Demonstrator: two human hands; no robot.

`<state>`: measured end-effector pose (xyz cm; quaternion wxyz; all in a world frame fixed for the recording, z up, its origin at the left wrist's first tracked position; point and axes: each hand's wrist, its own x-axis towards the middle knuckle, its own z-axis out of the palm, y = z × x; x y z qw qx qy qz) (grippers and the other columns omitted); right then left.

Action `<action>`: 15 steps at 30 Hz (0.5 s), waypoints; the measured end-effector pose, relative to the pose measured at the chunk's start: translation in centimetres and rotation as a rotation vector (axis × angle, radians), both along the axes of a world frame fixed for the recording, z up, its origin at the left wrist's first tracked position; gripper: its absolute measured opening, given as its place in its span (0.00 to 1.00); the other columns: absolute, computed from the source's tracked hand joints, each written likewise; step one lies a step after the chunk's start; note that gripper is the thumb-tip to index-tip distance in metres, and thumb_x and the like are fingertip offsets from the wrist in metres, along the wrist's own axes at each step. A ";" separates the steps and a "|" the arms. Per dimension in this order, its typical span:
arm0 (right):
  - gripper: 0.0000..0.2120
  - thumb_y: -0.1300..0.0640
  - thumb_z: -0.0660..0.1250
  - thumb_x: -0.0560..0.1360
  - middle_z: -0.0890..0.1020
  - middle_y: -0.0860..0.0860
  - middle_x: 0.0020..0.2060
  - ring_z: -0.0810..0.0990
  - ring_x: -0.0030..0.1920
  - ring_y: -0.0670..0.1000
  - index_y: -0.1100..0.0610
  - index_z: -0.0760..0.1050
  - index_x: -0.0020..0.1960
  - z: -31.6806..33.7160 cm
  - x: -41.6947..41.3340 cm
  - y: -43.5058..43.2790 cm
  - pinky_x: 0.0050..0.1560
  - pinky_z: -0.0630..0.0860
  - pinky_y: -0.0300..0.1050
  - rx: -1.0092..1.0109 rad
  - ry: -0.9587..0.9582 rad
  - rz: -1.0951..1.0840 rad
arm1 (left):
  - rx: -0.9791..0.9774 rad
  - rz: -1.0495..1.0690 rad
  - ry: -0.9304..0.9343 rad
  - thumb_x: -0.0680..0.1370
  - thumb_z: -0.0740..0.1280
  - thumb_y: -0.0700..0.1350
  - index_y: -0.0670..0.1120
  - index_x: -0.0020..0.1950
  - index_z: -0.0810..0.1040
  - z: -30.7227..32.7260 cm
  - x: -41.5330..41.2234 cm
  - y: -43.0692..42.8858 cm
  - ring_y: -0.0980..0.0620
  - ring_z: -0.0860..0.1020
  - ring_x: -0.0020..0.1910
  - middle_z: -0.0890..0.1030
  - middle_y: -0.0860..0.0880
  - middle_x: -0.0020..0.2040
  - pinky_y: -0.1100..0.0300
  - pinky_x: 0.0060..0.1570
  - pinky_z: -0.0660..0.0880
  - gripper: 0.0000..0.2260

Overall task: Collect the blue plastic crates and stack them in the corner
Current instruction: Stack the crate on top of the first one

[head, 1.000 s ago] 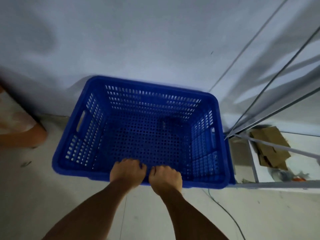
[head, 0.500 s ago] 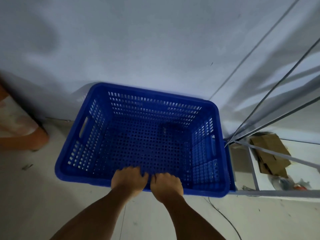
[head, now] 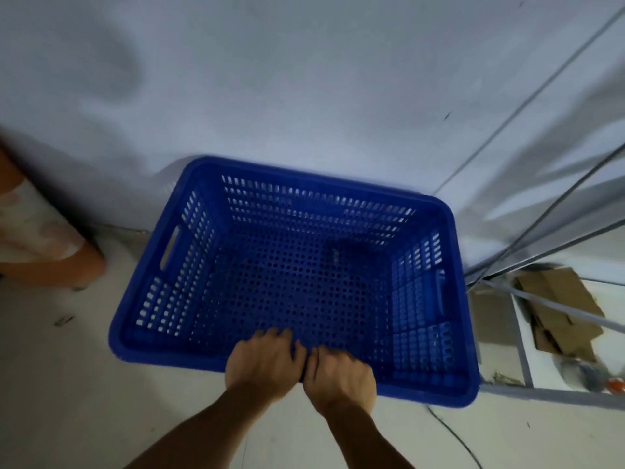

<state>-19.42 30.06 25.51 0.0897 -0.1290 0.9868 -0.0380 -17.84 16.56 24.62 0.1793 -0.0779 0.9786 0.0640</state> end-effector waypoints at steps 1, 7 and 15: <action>0.16 0.45 0.59 0.77 0.83 0.49 0.31 0.83 0.30 0.52 0.48 0.71 0.32 0.4 0.1 0.0 0.29 0.65 0.43 0.039 -0.031 0.016 | 0.018 0.007 0.002 0.82 0.48 0.62 0.52 0.55 0.80 0.0 0.0 -0.1 0.46 0.84 0.50 0.85 0.49 0.53 0.54 0.40 0.72 0.24; 0.22 0.48 0.49 0.84 0.84 0.56 0.53 0.83 0.51 0.59 0.56 0.79 0.56 3.9 0.7 0.0 0.46 0.74 0.51 0.028 -0.345 0.052 | 0.151 0.037 -0.157 0.86 0.52 0.61 0.46 0.73 0.72 3.5 1.3 -0.8 0.42 0.79 0.65 0.78 0.43 0.69 0.47 0.63 0.75 0.25; 0.20 0.43 0.50 0.85 0.77 0.54 0.44 0.76 0.43 0.58 0.54 0.74 0.51 18.0 -0.5 -1.1 0.45 0.71 0.52 -0.009 -0.278 0.131 | 0.016 -0.064 -0.012 0.85 0.56 0.62 0.46 0.74 0.72 18.4 1.5 -2.9 0.41 0.77 0.66 0.76 0.43 0.70 0.45 0.65 0.76 0.25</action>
